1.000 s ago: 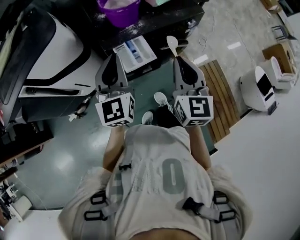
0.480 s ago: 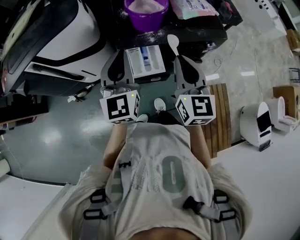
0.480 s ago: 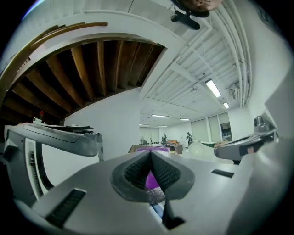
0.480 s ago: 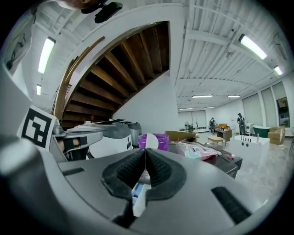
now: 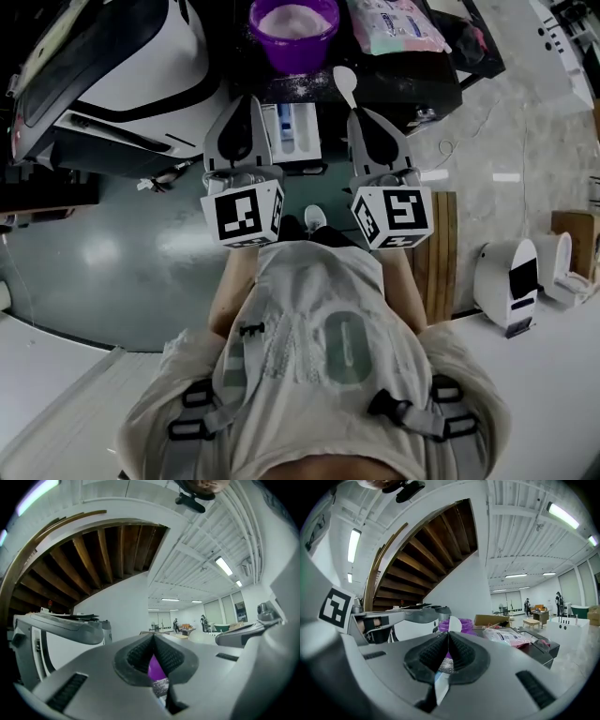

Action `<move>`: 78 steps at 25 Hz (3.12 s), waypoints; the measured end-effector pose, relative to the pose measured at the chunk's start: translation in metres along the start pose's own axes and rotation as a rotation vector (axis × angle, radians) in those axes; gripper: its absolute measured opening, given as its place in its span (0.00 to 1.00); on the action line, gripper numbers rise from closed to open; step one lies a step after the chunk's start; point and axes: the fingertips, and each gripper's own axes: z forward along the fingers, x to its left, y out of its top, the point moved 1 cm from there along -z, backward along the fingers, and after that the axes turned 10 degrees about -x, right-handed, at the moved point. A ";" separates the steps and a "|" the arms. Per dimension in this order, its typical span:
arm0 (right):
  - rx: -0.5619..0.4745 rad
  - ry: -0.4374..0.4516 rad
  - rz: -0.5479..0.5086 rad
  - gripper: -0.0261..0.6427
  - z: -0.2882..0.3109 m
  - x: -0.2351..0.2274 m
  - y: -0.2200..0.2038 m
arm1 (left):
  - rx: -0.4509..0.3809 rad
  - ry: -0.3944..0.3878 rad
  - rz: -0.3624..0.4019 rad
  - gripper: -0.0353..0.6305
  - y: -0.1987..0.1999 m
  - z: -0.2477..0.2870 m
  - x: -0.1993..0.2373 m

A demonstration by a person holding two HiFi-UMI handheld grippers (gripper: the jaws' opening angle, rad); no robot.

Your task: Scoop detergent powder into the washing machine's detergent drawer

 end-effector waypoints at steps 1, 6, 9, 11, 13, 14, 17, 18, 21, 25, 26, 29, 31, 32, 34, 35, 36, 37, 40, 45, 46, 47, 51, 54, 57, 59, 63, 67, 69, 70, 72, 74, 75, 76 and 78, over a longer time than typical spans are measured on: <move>-0.002 0.008 0.004 0.06 0.002 -0.003 0.000 | 0.000 0.010 0.004 0.09 0.001 0.001 -0.001; 0.005 0.025 0.024 0.06 0.012 -0.010 -0.006 | 0.023 0.060 0.002 0.09 -0.003 0.002 0.005; 0.009 0.036 0.024 0.06 0.019 -0.009 -0.007 | 0.031 0.079 0.004 0.09 -0.008 0.006 0.011; 0.009 0.037 0.019 0.06 0.024 -0.010 -0.007 | 0.038 0.082 0.006 0.09 -0.013 0.009 0.013; 0.006 0.030 0.019 0.06 0.030 -0.010 -0.006 | 0.047 0.079 0.000 0.09 -0.018 0.012 0.016; 0.005 0.025 0.020 0.06 0.033 -0.011 -0.006 | 0.051 0.076 -0.004 0.09 -0.020 0.013 0.017; 0.004 0.017 0.020 0.06 0.040 -0.011 -0.005 | 0.055 0.068 -0.002 0.09 -0.023 0.019 0.021; 0.004 0.014 0.022 0.06 0.042 -0.011 -0.005 | 0.054 0.066 -0.002 0.09 -0.022 0.021 0.023; -0.001 0.001 0.027 0.06 0.047 -0.012 -0.002 | 0.048 0.059 0.002 0.09 -0.021 0.028 0.029; -0.019 -0.013 0.027 0.06 0.056 -0.017 0.009 | 0.040 0.054 0.010 0.09 -0.018 0.040 0.037; -0.025 -0.014 0.019 0.06 0.059 -0.019 0.013 | 0.038 0.053 0.011 0.09 -0.018 0.043 0.039; -0.043 -0.014 -0.028 0.06 0.075 -0.029 0.033 | 0.035 0.051 0.011 0.09 -0.018 0.052 0.045; -0.053 -0.013 -0.072 0.06 0.087 -0.035 0.047 | 0.035 0.051 0.012 0.09 -0.020 0.057 0.050; -0.057 -0.012 -0.092 0.06 0.092 -0.039 0.054 | 0.035 0.051 0.012 0.09 -0.020 0.060 0.052; -0.061 -0.014 -0.120 0.06 0.103 -0.046 0.065 | 0.035 0.050 0.011 0.09 -0.021 0.066 0.056; -0.063 -0.016 -0.128 0.06 0.108 -0.050 0.070 | 0.033 0.048 0.012 0.09 -0.021 0.070 0.058; -0.064 -0.018 -0.132 0.06 0.114 -0.053 0.073 | 0.032 0.046 0.014 0.09 -0.021 0.074 0.060; -0.064 -0.018 -0.134 0.06 0.119 -0.056 0.076 | 0.031 0.045 0.016 0.09 -0.021 0.079 0.062; -0.054 -0.009 -0.139 0.06 0.134 -0.059 0.081 | 0.043 0.044 0.026 0.09 -0.019 0.092 0.071; -0.027 0.014 -0.168 0.06 0.158 -0.062 0.085 | 0.058 0.051 0.037 0.09 -0.013 0.112 0.085; -0.020 0.018 -0.174 0.06 0.163 -0.063 0.086 | 0.058 0.052 0.034 0.09 -0.013 0.115 0.087; -0.011 0.023 -0.178 0.06 0.168 -0.064 0.086 | 0.058 0.053 0.032 0.09 -0.013 0.118 0.089; 0.043 0.069 -0.192 0.06 0.185 -0.060 0.079 | 0.077 0.035 0.040 0.09 -0.020 0.125 0.093; 0.096 0.104 -0.231 0.06 0.196 -0.055 0.067 | 0.101 0.027 0.072 0.09 -0.029 0.126 0.098; 0.146 0.140 -0.269 0.06 0.206 -0.051 0.054 | 0.125 0.038 0.064 0.09 -0.040 0.125 0.105; 0.183 0.172 -0.299 0.06 0.213 -0.048 0.046 | 0.137 0.046 0.059 0.09 -0.046 0.125 0.110; 0.262 0.243 -0.383 0.06 0.225 -0.042 0.031 | 0.156 0.060 0.053 0.09 -0.057 0.125 0.118; 0.345 0.316 -0.481 0.06 0.235 -0.041 0.018 | 0.174 0.070 0.046 0.09 -0.068 0.126 0.125; 0.388 0.350 -0.550 0.06 0.240 -0.042 0.011 | 0.184 0.071 0.053 0.09 -0.072 0.127 0.128; 0.409 0.365 -0.581 0.06 0.242 -0.043 0.007 | 0.189 0.073 0.055 0.09 -0.075 0.127 0.130; 0.452 0.392 -0.621 0.06 0.246 -0.046 0.001 | 0.199 0.078 0.054 0.09 -0.079 0.126 0.134; 0.491 0.417 -0.654 0.06 0.248 -0.048 -0.005 | 0.208 0.082 0.056 0.09 -0.084 0.127 0.137; 0.511 0.431 -0.673 0.06 0.249 -0.048 -0.008 | 0.211 0.082 0.060 0.09 -0.086 0.127 0.138; 0.532 0.447 -0.692 0.06 0.249 -0.048 -0.012 | 0.212 0.080 0.065 0.09 -0.087 0.127 0.138; 0.574 0.480 -0.725 0.06 0.249 -0.048 -0.021 | 0.215 0.074 0.074 0.09 -0.091 0.128 0.139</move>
